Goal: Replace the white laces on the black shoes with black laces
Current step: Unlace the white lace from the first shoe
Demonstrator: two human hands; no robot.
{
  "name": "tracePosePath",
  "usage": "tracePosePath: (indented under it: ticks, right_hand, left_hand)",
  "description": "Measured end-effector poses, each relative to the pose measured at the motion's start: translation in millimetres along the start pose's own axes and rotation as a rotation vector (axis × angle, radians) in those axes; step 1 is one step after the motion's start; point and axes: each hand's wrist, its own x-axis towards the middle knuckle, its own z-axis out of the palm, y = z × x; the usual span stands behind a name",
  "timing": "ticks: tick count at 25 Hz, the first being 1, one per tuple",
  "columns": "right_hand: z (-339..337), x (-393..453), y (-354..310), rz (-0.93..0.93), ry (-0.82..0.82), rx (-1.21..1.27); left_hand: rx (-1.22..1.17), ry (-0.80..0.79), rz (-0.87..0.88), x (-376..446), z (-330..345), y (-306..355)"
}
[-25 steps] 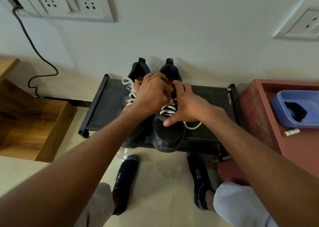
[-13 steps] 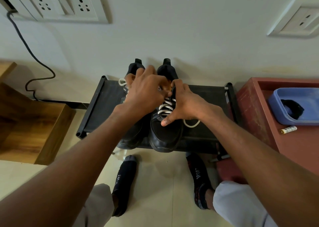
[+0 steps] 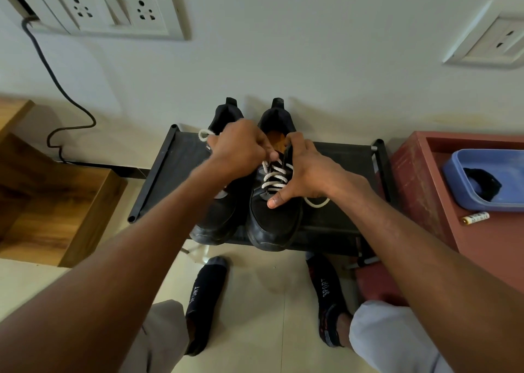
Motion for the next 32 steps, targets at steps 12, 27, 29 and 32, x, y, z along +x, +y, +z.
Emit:
tracePosePath:
  ticks: [12, 27, 29, 32]
  right_hand:
    - [0.4, 0.6, -0.4, -0.021, -0.003, 0.018]
    - [-0.7, -0.1, -0.2, 0.000, -0.019, 0.025]
    - [0.6, 1.1, 0.1, 0.002, -0.017, 0.014]
    - [1.6, 3.5, -0.2, -0.006, -0.017, 0.003]
  left_hand:
    - [0.329, 0.073, 0.268, 2.3, 4.9, 2.8]
    - [-0.572, -0.020, -0.049, -4.7, -11.8, 2.8]
    - [-0.181, -0.003, 0.118, 1.1, -4.1, -0.3]
    - [0.235, -0.064, 0.286, 1.0, 4.1, -5.9]
